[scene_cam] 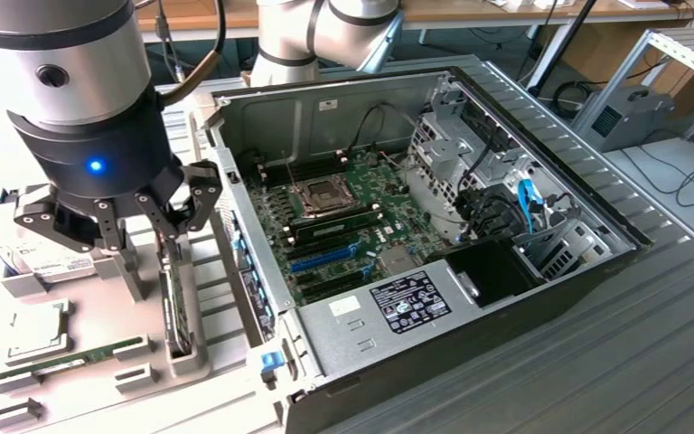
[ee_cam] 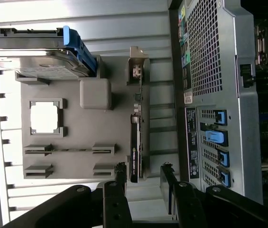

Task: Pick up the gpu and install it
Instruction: 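Pick up the gpu and move the gpu toward the slot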

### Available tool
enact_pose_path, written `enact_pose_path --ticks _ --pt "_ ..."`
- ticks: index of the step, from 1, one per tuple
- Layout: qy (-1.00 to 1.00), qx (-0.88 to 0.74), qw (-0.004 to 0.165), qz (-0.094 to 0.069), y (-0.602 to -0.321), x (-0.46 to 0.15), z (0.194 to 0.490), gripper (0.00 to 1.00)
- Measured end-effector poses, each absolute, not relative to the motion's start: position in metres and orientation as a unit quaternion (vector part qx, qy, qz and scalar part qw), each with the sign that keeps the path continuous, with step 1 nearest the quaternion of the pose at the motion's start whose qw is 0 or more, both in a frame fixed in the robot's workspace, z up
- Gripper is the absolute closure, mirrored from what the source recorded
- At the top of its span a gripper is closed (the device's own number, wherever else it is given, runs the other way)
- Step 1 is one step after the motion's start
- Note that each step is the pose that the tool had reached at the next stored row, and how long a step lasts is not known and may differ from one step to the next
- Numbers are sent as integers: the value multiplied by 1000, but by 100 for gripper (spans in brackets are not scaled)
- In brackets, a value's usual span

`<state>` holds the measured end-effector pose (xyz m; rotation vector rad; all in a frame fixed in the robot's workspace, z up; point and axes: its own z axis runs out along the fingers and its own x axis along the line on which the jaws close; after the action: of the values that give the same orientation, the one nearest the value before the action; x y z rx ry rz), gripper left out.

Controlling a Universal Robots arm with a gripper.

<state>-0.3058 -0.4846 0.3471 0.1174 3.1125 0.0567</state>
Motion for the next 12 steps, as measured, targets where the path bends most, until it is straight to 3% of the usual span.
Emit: enact_pose_path --ticks 12 --pt "999 38 13 18 -485 -306 344 58"
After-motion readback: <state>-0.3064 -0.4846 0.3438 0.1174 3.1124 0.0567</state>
